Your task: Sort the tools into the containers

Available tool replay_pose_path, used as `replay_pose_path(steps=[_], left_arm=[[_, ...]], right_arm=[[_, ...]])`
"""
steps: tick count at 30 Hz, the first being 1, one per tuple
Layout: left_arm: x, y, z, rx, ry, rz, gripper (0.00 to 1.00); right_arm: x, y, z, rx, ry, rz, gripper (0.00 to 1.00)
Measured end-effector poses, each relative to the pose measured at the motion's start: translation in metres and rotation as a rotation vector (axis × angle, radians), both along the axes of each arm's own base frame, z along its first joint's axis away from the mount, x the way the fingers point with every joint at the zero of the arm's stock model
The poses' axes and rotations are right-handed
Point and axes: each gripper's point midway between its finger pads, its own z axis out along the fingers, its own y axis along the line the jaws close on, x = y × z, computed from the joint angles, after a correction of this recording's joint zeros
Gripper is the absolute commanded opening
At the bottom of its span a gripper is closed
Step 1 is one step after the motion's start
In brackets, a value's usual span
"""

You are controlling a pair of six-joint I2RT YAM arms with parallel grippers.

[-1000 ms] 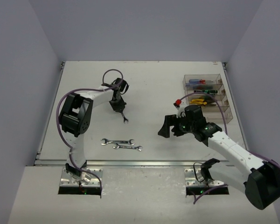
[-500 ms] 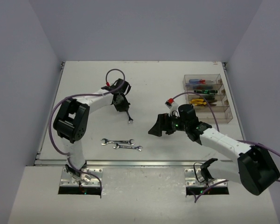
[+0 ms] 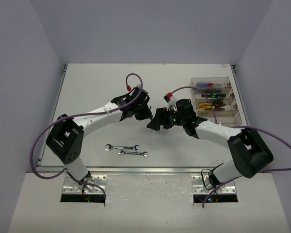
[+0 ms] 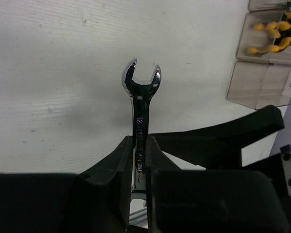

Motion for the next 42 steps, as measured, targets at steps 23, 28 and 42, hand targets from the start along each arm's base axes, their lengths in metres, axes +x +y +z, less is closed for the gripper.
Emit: replay_pose_path(steps=[23, 28, 42], left_arm=[[-0.006, -0.009, 0.044, -0.051, -0.124, -0.029, 1.0], [-0.003, 0.029, 0.094, 0.059, -0.241, 0.067, 1.0], [-0.055, 0.146, 0.121, 0.294, -0.368, 0.24, 1.0]], right_arm=[[0.015, -0.02, -0.002, 0.004, 0.121, -0.218, 0.0], [0.025, -0.095, 0.0, -0.002, 0.223, -0.547, 0.0], [0.027, -0.271, -0.025, -0.115, 0.527, -1.445, 0.0]])
